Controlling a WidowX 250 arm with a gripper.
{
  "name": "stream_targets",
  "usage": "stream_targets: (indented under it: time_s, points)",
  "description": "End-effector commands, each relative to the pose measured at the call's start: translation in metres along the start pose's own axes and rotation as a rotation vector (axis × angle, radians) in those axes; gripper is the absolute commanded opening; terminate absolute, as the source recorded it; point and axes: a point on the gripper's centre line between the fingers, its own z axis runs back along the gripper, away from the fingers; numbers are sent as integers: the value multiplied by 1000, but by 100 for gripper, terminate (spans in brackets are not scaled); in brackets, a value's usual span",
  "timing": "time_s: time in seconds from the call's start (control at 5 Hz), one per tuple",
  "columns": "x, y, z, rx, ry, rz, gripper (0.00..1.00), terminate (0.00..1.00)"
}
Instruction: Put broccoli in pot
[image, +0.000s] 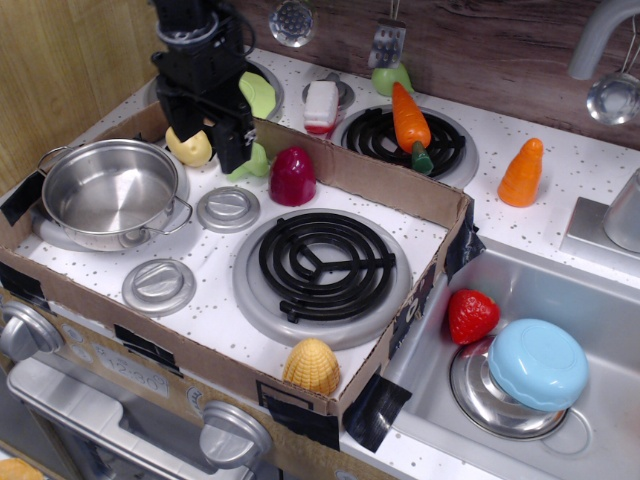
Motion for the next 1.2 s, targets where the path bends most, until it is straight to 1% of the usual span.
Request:
stream_targets:
  time_s: [0.0,0.4,0.6,0.8,1.0]
  points:
    - [22,17,7,33,-3,153,100,0]
    - [39,16,3,61,-15,259,100,0]
    - [43,7,-3,56,-10,295,100,0]
    - [48,-5,-12,43,-22,285,100,0]
    - [53,-5,-19,32,-13,262,100,0]
